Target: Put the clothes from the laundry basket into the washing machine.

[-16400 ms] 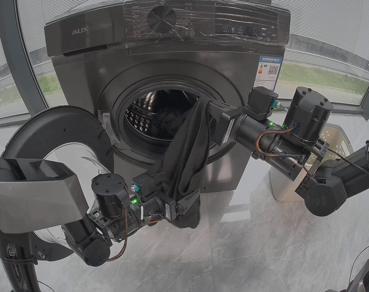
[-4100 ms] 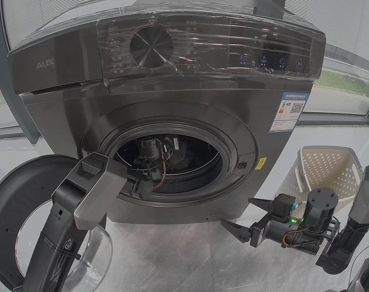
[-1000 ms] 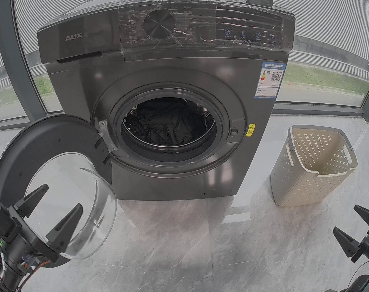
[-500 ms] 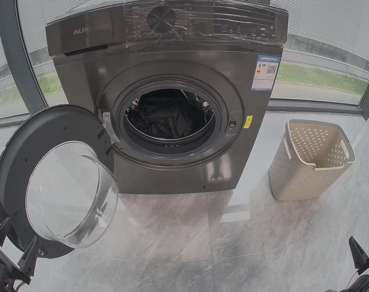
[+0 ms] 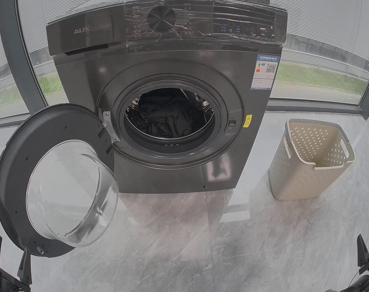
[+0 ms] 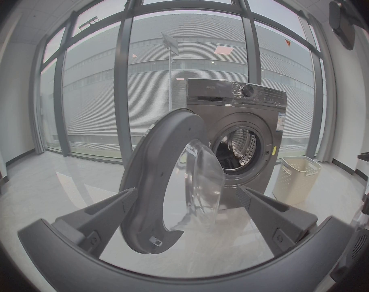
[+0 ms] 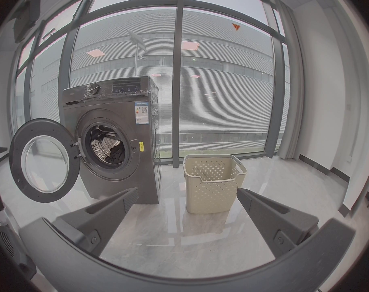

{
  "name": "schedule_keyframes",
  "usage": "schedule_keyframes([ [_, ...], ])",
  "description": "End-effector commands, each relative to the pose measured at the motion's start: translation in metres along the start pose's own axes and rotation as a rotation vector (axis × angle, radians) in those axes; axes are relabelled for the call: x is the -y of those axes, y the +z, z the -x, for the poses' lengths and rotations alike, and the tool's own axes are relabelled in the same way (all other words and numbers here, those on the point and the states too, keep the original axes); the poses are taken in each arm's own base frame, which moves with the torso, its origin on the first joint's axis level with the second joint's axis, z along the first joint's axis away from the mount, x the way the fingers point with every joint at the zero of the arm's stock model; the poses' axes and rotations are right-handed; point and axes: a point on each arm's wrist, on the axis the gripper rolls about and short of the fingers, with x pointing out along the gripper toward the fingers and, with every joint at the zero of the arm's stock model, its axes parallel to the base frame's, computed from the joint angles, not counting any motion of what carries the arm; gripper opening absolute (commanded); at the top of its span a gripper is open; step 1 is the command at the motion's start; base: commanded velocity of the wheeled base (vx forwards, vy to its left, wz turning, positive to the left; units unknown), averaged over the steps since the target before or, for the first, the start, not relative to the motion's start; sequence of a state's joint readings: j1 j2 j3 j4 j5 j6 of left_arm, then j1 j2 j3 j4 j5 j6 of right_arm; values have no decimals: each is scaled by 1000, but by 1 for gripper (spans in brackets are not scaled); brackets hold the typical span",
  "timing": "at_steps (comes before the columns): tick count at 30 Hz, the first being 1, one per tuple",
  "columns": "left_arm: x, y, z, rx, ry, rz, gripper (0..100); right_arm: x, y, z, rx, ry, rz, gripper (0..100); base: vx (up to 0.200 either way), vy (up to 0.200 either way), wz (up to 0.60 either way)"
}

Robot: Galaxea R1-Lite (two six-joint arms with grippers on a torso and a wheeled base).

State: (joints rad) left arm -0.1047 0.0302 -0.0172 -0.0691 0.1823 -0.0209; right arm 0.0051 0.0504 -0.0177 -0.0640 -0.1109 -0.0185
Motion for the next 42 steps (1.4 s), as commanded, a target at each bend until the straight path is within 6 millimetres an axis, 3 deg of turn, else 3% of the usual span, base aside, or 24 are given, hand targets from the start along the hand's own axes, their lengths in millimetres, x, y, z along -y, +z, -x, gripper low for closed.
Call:
schedule_keyframes([
  [1,-2,-6,2,5,60,-26,100,0,-7,3,10,-26,-32,100,0,0,0],
  [3,-3,-5,2,-2,103,-37,100,0,-8,3,2,-2,-45,100,0,0,0],
  [6,0,-7,1,-6,-30,-20,100,-4,-13,3,-48,166,0,100,0,0,0],
  [9,3,-11,2,-43,-147,26,100,-3,-12,4,-51,117,-13,100,0,0,0],
  [18,2,-11,2,-43,-130,14,100,-2,-13,4,-50,102,-19,100,0,0,0],
  [27,2,-11,2,-45,-132,16,100,-2,-13,4,-50,102,-17,100,-200,0,0],
  [42,2,-11,2,-45,-132,16,100,-2,-13,4,-50,103,-19,100,0,40,0],
])
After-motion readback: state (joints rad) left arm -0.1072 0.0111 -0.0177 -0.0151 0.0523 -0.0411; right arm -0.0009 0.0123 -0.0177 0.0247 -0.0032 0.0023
